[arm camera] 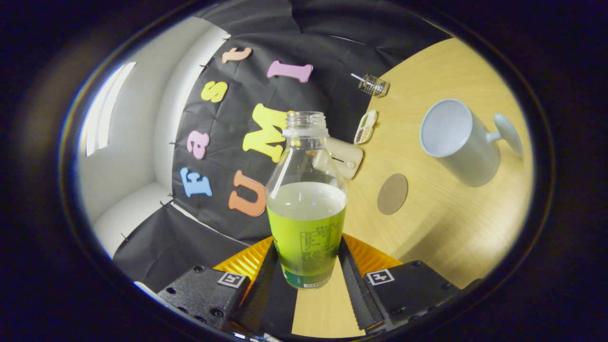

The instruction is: Take the bottle from table, then pour the juice into the cup, finally place the bottle on the coaster

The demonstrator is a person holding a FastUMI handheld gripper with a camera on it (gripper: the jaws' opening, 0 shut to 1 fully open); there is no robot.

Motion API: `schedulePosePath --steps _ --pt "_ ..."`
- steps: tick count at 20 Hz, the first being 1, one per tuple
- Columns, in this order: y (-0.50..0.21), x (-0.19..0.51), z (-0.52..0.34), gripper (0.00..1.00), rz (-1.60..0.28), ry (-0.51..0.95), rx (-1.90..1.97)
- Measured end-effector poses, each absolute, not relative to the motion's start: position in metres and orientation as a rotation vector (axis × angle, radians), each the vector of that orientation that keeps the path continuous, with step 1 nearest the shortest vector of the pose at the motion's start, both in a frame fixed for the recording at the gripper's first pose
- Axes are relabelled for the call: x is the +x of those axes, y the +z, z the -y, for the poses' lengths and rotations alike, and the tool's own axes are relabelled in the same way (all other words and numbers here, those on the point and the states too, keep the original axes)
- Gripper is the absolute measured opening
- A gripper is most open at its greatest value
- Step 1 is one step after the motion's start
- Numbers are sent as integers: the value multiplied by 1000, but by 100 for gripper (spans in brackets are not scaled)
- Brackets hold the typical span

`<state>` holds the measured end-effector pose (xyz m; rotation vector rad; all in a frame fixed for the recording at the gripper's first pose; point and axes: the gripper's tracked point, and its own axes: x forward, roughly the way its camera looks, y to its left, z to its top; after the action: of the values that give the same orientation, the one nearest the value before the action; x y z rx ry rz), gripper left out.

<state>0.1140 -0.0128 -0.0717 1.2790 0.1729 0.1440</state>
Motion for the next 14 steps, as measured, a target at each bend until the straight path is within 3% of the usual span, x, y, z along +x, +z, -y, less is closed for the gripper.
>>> schedulePosePath --steps 14 --pt "-57 130 28 77 -110 157 1548"
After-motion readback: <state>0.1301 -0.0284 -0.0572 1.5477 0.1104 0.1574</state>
